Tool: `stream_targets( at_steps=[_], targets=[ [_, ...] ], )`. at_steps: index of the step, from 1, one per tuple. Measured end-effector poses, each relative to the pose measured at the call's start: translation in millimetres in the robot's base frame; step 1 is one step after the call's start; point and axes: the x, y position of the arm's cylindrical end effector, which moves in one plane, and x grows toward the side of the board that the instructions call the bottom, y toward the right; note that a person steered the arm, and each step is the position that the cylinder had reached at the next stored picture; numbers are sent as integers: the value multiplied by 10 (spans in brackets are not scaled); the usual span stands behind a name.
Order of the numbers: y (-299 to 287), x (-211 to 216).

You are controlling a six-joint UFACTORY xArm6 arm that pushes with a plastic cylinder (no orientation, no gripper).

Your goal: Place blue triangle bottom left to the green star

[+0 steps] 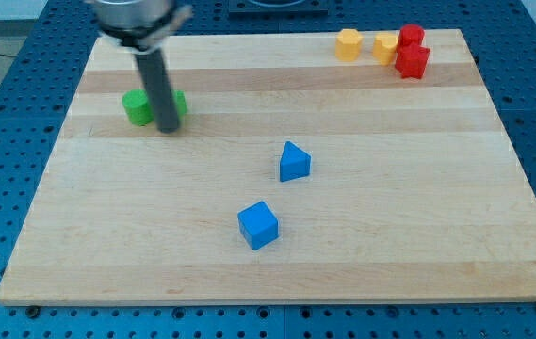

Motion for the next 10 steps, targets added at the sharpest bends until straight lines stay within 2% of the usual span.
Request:
stream_targets(
  at_steps=[1,2,3,4,7,9,10],
  targets=[
    [-504,-32],
    [-571,-144],
    [-477,153],
    [-272,192],
    [-259,-846],
    [432,-1164],
    [513,-1237]
  ],
)
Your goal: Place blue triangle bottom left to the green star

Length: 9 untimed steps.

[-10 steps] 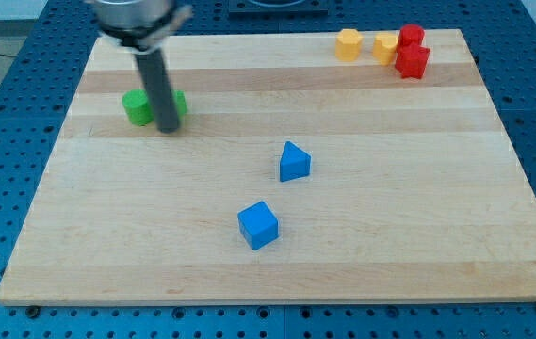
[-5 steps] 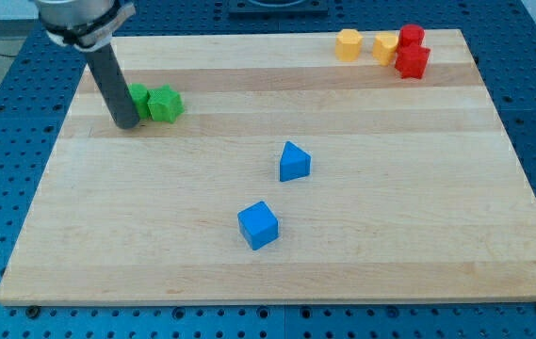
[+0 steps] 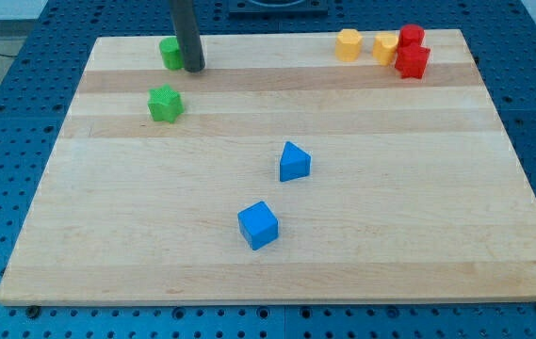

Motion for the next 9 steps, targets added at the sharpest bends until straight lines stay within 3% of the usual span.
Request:
stream_targets(
  at_steps=[1,2,4,5,6,7,9],
  targets=[
    [-534,-265],
    [-687,-213],
    [130,1209],
    [-32,1308],
    [-729,1130],
    [-933,804],
    [-613,525]
  ],
)
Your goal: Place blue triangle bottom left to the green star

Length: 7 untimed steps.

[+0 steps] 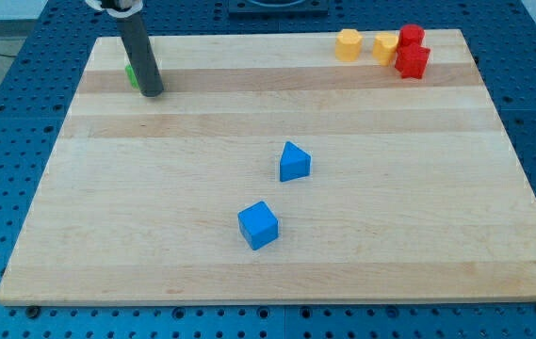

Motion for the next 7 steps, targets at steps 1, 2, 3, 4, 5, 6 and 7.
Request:
stream_targets(
  at_steps=[1,2,3,4,5,6,7],
  targets=[
    [-349,-218],
    [430,97],
    [1590,470],
    [2613,1139],
    [2609,1489],
    [1812,1341],
    [1808,1615]
  ],
)
